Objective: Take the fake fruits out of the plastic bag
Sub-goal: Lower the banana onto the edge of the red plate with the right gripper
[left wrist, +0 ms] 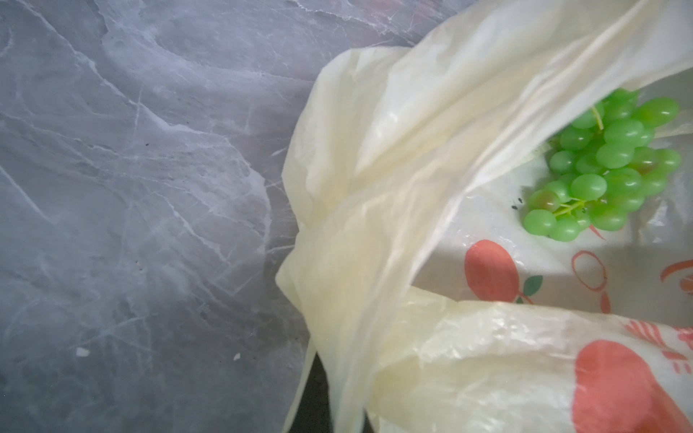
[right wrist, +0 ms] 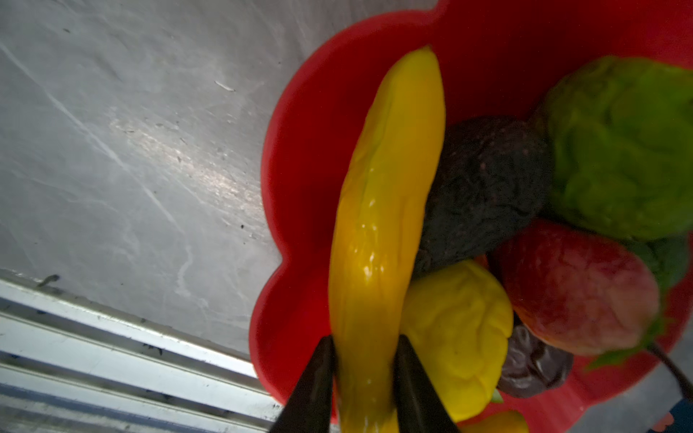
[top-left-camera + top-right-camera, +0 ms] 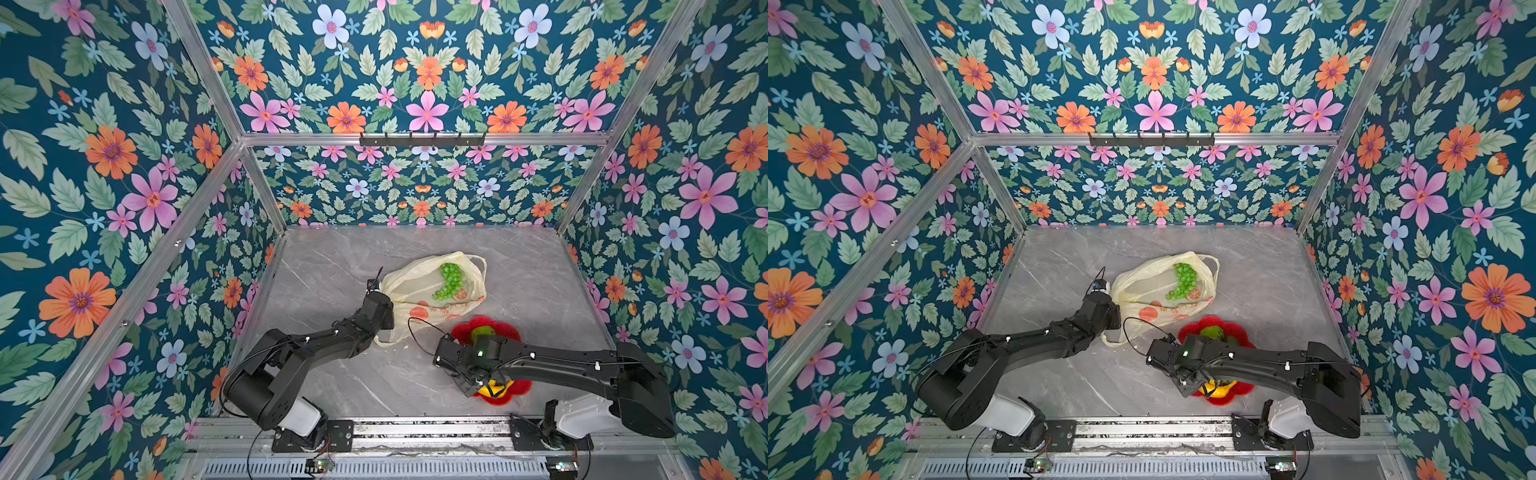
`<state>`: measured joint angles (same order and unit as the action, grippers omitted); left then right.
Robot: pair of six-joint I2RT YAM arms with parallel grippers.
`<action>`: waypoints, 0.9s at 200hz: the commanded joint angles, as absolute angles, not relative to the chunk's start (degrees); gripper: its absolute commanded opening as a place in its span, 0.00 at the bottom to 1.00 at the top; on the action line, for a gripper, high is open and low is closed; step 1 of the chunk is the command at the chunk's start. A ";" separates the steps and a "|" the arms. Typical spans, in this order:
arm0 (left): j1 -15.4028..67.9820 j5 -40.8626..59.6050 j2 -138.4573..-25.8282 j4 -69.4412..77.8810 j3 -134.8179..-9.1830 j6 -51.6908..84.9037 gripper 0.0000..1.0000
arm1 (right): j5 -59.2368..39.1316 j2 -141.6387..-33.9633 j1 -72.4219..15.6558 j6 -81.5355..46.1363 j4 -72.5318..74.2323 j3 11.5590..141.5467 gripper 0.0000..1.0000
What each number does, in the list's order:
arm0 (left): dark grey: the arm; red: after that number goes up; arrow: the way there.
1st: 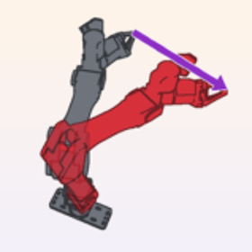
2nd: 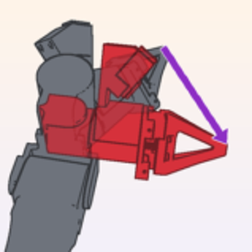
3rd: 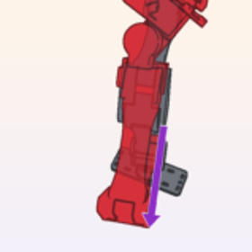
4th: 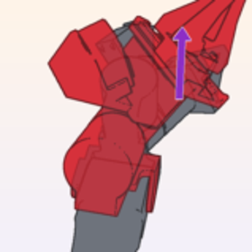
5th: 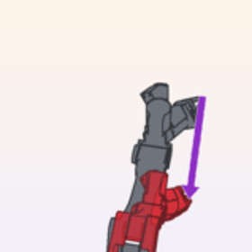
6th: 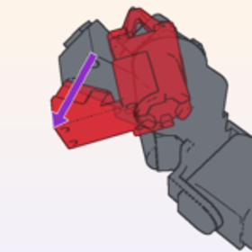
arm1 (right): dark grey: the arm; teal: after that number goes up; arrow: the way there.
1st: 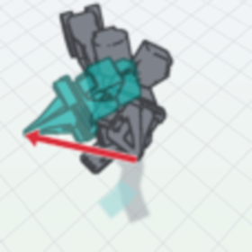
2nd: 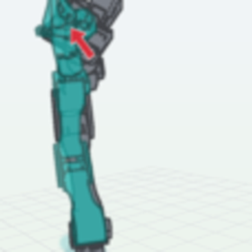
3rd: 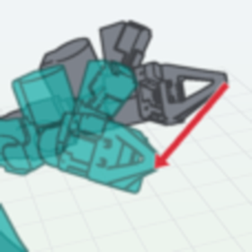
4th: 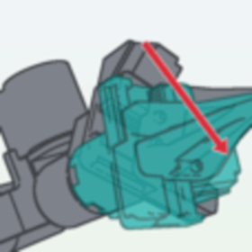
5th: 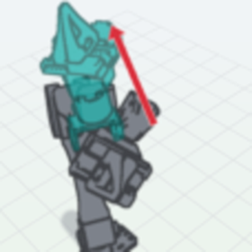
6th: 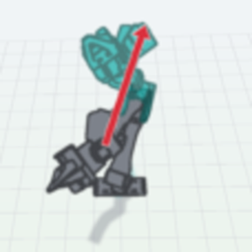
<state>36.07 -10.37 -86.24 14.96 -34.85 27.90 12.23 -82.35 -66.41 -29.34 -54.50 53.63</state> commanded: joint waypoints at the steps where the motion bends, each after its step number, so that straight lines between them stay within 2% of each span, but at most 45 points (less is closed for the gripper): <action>1: 36.03 -10.47 -86.35 14.95 -35.22 27.16 0.06 | 13.73 -82.36 -66.45 -29.51 -56.16 54.18 0.31; 43: 36.08 -10.52 -86.23 14.96 -35.24 27.16 0.06 | 11.75 -81.17 -66.45 -28.89 -55.03 54.26 0.37; 87: 36.03 -10.52 -86.05 15.03 -35.11 27.16 0.06 | 11.17 -79.58 -66.45 -29.09 -54.88 54.49 0.40; 129: 36.19 -10.03 -85.74 15.29 -35.10 26.29 0.06 | 16.85 -75.71 -66.19 -31.50 -56.78 57.48 0.49; 180: 38.83 -13.95 -84.79 13.76 -36.09 24.68 0.04 | 19.37 -75.81 -57.93 -32.96 -53.07 64.40 0.49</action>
<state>37.56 -11.00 -85.32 14.50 -35.46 26.46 16.80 -75.59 -61.17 -31.33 -55.59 62.11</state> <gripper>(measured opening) 0.049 0.492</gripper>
